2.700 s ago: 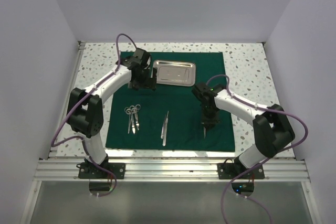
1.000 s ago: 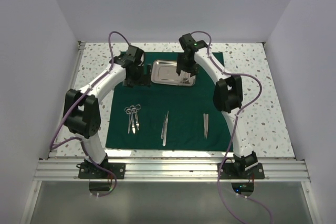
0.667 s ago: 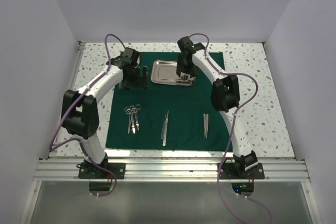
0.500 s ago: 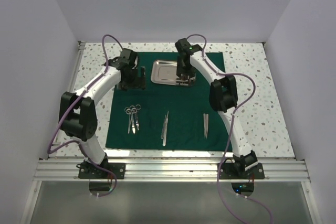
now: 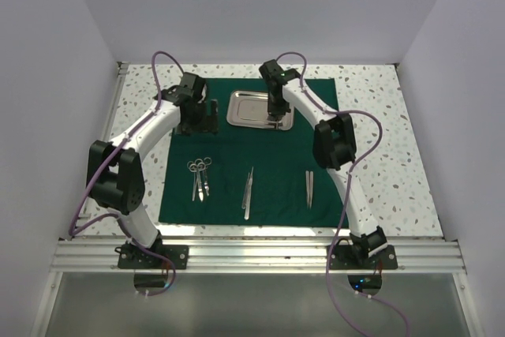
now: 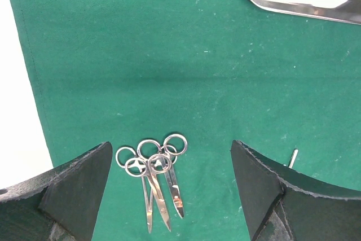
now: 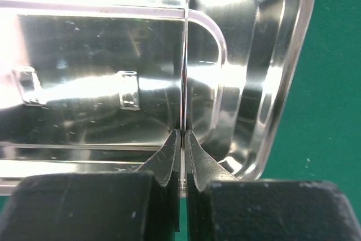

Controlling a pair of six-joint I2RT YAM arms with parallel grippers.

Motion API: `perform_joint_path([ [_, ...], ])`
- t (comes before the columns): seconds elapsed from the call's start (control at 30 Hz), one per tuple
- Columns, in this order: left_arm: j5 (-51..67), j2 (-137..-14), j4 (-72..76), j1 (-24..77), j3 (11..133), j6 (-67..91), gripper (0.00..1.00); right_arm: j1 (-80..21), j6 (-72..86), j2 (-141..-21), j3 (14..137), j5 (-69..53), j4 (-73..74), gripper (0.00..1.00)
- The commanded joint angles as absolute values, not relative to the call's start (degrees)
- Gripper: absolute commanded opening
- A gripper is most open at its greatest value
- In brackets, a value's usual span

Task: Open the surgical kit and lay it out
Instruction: Pick up the medical item from the container, then place the medical item in the surgical kit.

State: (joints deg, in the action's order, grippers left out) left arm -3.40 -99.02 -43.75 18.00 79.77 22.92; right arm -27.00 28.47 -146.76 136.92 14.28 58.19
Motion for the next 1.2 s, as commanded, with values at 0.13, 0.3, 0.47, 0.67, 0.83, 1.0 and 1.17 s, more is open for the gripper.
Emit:
perform_joint_path([
  [0.13, -2.3, -97.9, -41.7, 17.6, 79.0, 22.7, 0.93, -26.1, 22.5, -132.7, 137.1, 18.3, 61.4, 0.0],
  [0.3, -1.8, -98.0, -41.1, 17.6, 78.7, 23.1, 0.97, -26.5, 23.6, -117.3, 118.2, 16.5, 60.2, 0.0],
  [0.47, -1.2, -99.5, -41.0, 17.6, 79.8, 23.3, 0.97, -28.2, 29.3, -102.1, 92.9, 13.7, 57.0, 0.0],
  [0.67, -0.3, -100.9, -41.3, 17.6, 80.9, 23.6, 0.97, -32.4, 37.4, -91.1, 70.4, 8.0, 52.0, 0.0],
  [0.83, -0.3, -101.2, -41.4, 17.6, 80.7, 23.7, 0.98, -34.5, 42.8, -89.2, 57.9, 4.4, 45.3, 0.0],
  [1.0, 1.8, -101.8, -41.4, 17.7, 80.7, 23.9, 0.98, -34.6, 43.4, -91.1, 54.5, 4.8, 42.8, 0.0],
  [1.17, 1.6, -101.0, -41.6, 17.7, 80.5, 23.8, 0.98, -34.6, 43.0, -92.4, 55.5, 4.5, 41.3, 0.26],
])
